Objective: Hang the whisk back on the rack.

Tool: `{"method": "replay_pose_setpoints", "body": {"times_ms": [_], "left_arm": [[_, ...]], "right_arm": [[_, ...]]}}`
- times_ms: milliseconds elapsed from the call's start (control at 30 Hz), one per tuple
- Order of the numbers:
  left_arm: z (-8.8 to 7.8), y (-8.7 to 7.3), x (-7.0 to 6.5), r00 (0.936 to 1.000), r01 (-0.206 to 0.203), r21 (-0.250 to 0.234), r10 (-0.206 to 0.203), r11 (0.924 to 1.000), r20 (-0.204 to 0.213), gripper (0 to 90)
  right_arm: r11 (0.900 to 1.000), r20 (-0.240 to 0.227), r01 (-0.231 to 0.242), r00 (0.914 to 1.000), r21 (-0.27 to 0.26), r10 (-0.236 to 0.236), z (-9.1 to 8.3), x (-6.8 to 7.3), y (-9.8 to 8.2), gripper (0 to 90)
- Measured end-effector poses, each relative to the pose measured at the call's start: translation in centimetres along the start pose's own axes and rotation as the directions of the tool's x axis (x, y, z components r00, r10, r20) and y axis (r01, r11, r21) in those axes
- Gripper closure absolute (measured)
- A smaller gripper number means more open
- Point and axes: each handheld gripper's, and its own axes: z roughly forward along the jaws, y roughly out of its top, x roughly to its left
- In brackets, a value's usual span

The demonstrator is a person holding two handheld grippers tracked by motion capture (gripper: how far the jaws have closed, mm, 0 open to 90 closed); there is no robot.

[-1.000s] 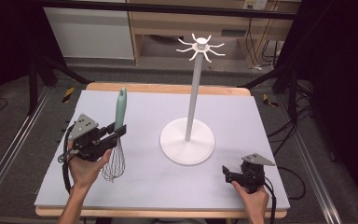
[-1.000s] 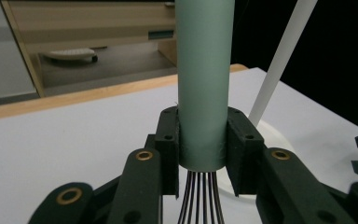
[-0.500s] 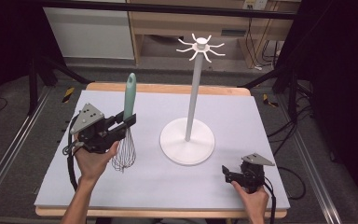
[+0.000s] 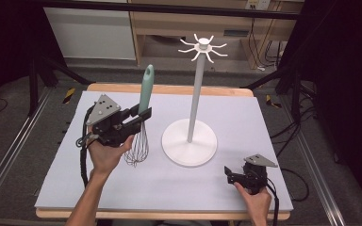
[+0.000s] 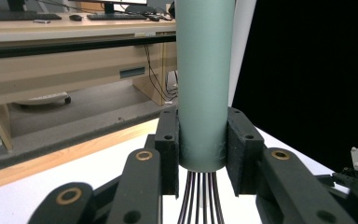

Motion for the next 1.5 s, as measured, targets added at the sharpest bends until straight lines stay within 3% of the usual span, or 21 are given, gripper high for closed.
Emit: {"method": "replay_pose_setpoints", "body": {"times_ms": [1200, 1500], "left_arm": [[3.2, 3.8, -4.8, 0.9942, -0.095, -0.005, 0.095, 0.9955, 0.051, 68.7], [4.0, 3.9, -5.0, 0.9943, -0.096, 0.014, 0.095, 0.9953, 0.049, 68.7]], "right_arm": [[1.0, -0.006, -0.008, 0.9999, -0.007, 0.008, -0.2, -0.1, 0.0, 11.4], [1.0, -0.009, -0.003, 1.0, -0.008, 0.003, -0.2, 0.0, 0.1, 11.4]]}}
